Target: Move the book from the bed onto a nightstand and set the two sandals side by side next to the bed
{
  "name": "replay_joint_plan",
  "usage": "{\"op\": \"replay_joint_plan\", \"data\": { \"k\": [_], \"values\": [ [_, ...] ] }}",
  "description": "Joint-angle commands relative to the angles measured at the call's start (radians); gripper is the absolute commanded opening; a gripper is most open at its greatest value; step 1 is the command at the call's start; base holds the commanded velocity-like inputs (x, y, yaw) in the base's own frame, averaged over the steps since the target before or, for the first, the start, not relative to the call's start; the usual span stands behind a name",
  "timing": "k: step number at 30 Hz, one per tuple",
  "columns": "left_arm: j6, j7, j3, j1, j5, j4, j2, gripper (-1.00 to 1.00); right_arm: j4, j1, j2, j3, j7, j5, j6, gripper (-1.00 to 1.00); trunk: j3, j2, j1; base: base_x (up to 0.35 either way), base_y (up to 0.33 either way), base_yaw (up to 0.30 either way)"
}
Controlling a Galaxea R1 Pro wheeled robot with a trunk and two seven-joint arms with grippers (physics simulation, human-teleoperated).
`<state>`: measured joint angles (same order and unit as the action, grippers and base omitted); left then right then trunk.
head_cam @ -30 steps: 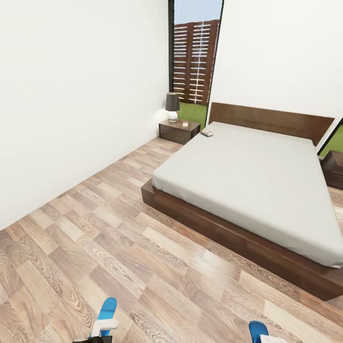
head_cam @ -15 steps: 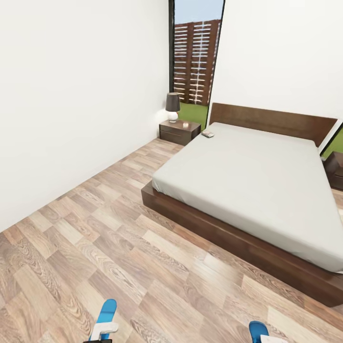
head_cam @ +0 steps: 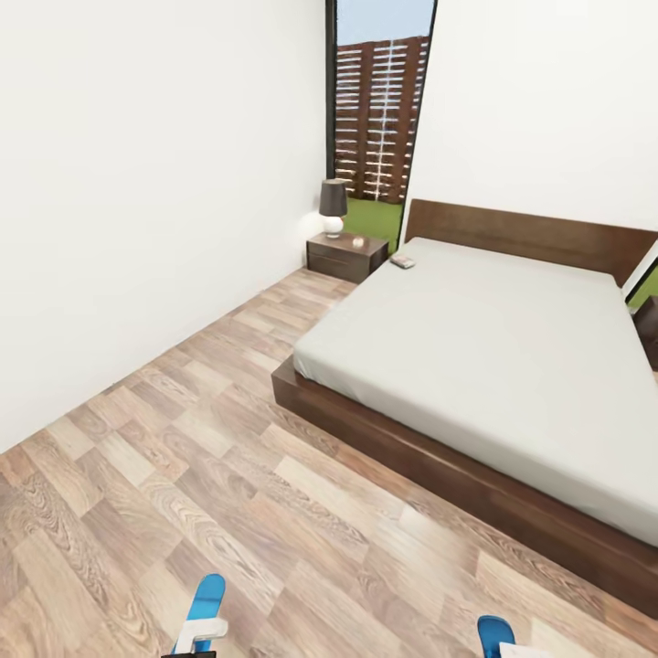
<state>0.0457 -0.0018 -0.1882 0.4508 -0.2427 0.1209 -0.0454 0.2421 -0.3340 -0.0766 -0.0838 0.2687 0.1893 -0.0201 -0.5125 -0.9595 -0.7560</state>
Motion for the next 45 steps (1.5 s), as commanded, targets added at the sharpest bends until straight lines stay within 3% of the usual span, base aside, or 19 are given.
{"op": "replay_joint_plan", "data": {
  "k": [1, 14, 45],
  "values": [
    [0.005, -0.001, -0.008, 0.0, -0.008, 0.002, -0.001, -1.0, 0.0, 0.0, 0.0, -0.008, 0.004, 0.012, -0.003, -1.0, -0.001, 0.0, -0.001, 0.344, 0.024, 0.0],
    [0.001, -0.001, -0.008, 0.0, -0.007, 0.002, 0.0, -1.0, 0.0, 0.0, 0.0, -0.008, 0.004, 0.013, -0.003, -1.0, -0.001, 0.0, -0.001, 0.189, 0.005, -0.054],
    [-0.004, -0.001, -0.008, 0.0, -0.008, 0.003, 0.0, -1.0, 0.0, 0.0, -0.002, -0.007, 0.004, 0.013, -0.003, -1.0, -0.001, 0.0, -0.001, 0.003, 0.0, -0.29]
  ]
}}
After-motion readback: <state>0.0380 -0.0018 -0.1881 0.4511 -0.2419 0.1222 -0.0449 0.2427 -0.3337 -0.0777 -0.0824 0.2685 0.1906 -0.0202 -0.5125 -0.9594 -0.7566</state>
